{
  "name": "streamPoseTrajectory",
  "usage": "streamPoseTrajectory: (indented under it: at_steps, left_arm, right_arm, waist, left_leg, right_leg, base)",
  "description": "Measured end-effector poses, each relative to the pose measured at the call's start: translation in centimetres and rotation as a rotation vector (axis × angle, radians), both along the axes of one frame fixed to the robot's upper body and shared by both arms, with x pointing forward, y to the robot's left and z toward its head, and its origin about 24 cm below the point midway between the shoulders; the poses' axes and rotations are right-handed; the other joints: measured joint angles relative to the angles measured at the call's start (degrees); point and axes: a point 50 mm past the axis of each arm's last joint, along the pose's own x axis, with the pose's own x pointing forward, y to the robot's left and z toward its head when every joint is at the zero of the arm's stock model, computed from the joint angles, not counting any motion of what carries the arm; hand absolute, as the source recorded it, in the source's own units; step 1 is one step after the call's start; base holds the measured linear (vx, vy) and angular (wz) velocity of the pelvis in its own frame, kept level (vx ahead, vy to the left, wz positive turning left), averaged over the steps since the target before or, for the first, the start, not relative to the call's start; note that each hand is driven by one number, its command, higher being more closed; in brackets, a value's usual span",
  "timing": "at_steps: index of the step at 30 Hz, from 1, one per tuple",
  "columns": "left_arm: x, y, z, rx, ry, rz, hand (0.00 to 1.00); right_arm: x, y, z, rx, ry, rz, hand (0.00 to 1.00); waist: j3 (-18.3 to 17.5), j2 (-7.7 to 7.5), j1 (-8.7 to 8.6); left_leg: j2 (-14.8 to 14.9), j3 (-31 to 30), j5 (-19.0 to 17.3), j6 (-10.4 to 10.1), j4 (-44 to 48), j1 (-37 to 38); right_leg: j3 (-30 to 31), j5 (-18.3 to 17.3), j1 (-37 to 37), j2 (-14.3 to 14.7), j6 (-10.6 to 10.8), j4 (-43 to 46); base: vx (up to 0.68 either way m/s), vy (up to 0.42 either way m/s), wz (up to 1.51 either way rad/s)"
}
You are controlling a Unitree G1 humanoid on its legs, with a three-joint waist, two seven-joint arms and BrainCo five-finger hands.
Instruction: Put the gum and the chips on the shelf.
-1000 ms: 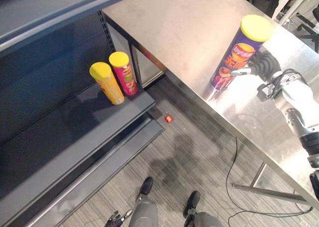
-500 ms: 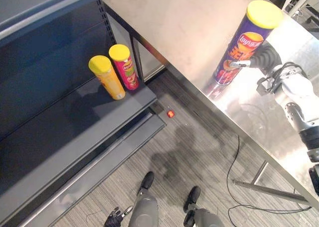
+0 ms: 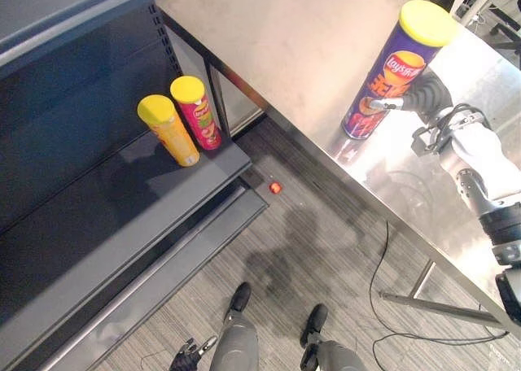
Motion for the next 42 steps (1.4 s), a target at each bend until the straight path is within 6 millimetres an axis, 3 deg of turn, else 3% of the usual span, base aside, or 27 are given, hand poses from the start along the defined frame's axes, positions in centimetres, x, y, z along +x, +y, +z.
streamPoseTrajectory:
  at_steps: [5, 13, 19, 24, 26, 27, 28, 29, 30, 32, 34, 37, 42]
  left_arm:
    - [0.1, 0.0, 0.0, 0.001, -0.002, 0.002, 0.00]
    - [-0.1, -0.1, -0.1, -0.007, 0.000, 0.030, 0.00]
    - [-0.4, -0.6, -0.3, -0.026, 0.009, 0.045, 0.00]
    - [-0.7, -0.9, -0.5, -0.039, 0.011, 0.088, 0.00]
    - [-0.8, -0.9, -0.5, -0.053, 0.002, 0.148, 0.00]
    - [-0.9, -1.0, -0.6, -0.063, -0.005, 0.193, 0.00]
    - [-1.2, -1.2, -0.7, -0.073, -0.002, 0.231, 0.00]
    - [-1.6, -1.4, -0.8, -0.078, 0.005, 0.243, 0.00]
    - [-2.3, -1.6, -0.9, -0.084, 0.021, 0.257, 0.00]
    - [-2.7, -1.6, -1.0, -0.081, 0.032, 0.259, 0.00]
    - [-2.7, -1.7, -1.1, -0.084, 0.038, 0.257, 0.00]
    - [-2.9, -1.8, -1.2, -0.078, 0.059, 0.230, 0.00]
    - [-3.2, -1.4, -1.1, -0.063, 0.077, 0.187, 0.00]
  right_arm:
    - [-0.9, -0.3, 2.1, 0.060, -0.085, 0.014, 1.00]
    - [-3.5, 1.6, 5.3, 0.117, -0.239, 0.161, 1.00]
    - [-4.0, 1.6, 5.7, 0.114, -0.240, 0.215, 1.00]
    - [-4.7, 4.7, 3.9, -0.042, -0.167, 0.376, 1.00]
    - [-5.0, 5.4, 3.1, -0.070, -0.139, 0.428, 1.00]
    - [-5.6, 5.2, 2.7, -0.100, -0.129, 0.441, 1.00]
    - [-5.8, 4.9, 2.4, -0.120, -0.117, 0.434, 1.00]
    - [-5.8, 4.8, 2.2, -0.121, -0.110, 0.431, 1.00]
    - [-5.8, 4.5, 2.0, -0.123, -0.102, 0.423, 1.00]
    - [-6.1, 4.0, 1.8, -0.131, -0.097, 0.411, 1.00]
    - [-6.8, 3.0, 1.3, -0.117, -0.096, 0.394, 1.00]
    - [-6.8, 3.0, 0.1, -0.088, -0.065, 0.388, 1.00]
    - [-7.1, 3.3, -1.1, -0.084, -0.027, 0.412, 1.00]
  waist:
    - [-0.01, 0.07, -0.15]
    - [-0.38, 0.64, -1.47]
    - [-1.38, 2.48, -1.53]
    - [-2.10, 4.47, -1.44]
    - [-2.14, 4.91, -1.46]
    - [-2.12, 5.12, -1.66]
    - [-2.20, 5.47, -1.61]
    - [-2.29, 5.67, -1.72]
    - [-2.54, 6.44, -2.54]
    - [-2.64, 6.57, -3.56]
    - [-3.13, 6.70, -3.94]
    - [-3.26, 6.13, -4.22]
    - [-3.37, 5.64, -4.39]
  left_leg:
    - [0.04, 0.15, -0.17, -0.07, -0.04, 1.26]
    - [-0.23, -0.56, -0.18, -0.08, 0.62, 2.83]
    - [-0.55, -3.09, -0.08, -0.17, 1.11, 3.78]
    - [-0.84, -8.08, 0.81, -1.02, 1.65, 3.33]
    - [1.63, 2.31, -1.07, 6.24, 3.17, 1.24]
    - [5.87, 16.93, -0.28, 12.22, 5.07, 0.07]
    - [9.75, 29.01, -0.70, 15.45, 8.18, -0.54]
    - [11.50, 33.73, -1.04, 15.99, 9.93, -0.68]
    - [13.99, 39.24, -0.77, 15.67, 13.50, -1.65]
    - [14.02, 44.12, -0.85, 14.40, 16.76, -2.91]
    - [12.37, 43.85, -1.52, 7.63, 15.53, -3.22]
    - [9.66, 42.59, -1.65, 7.79, 15.99, -3.12]
    - [9.79, 39.43, -6.14, 7.45, 24.01, -3.52]
  right_leg:
    - [0.16, 0.00, 1.07, 0.01, 0.00, 0.00]
    - [-0.96, -0.02, 3.65, -0.09, 0.02, -0.09]
    - [-3.47, -0.18, 6.08, -0.07, -0.02, -0.16]
    - [-9.79, -2.20, 8.87, 0.23, 0.02, 1.15]
    - [-13.29, -4.01, 8.92, -0.58, -0.69, 4.07]
    - [-15.78, -4.45, 9.71, -1.22, -0.61, 4.80]
    - [-18.03, -4.82, 10.81, -1.82, -0.06, 4.91]
    - [-18.72, -5.12, 11.24, -2.10, 0.35, 5.10]
    - [-20.48, -5.92, 12.01, -2.60, 1.22, 6.08]
    - [-23.07, -7.56, 12.58, -4.57, 2.32, 7.79]
    - [-26.17, -7.29, 13.73, -5.68, 3.47, 7.57]
    - [-28.48, -6.57, 15.92, -7.99, 4.65, 7.87]
    - [-29.16, -7.65, 20.49, -8.70, 6.29, 9.92]
  base:
    - [0.00, 0.002, -0.02]
    - [-0.01, 0.004, 0.06]
    - [-0.02, 0.000, 0.19]
    - [-0.02, -0.032, 0.63]
    - [-0.04, -0.009, 0.86]
    - [0.02, 0.003, 1.10]
    - [0.03, 0.026, 1.03]
    - [0.07, 0.112, 0.86]
    - [0.07, 0.172, 0.84]
    - [0.05, 0.195, 0.85]
    - [0.07, 0.166, 0.69]
    - [0.10, 0.150, 0.54]
    - [0.06, 0.079, 0.29]
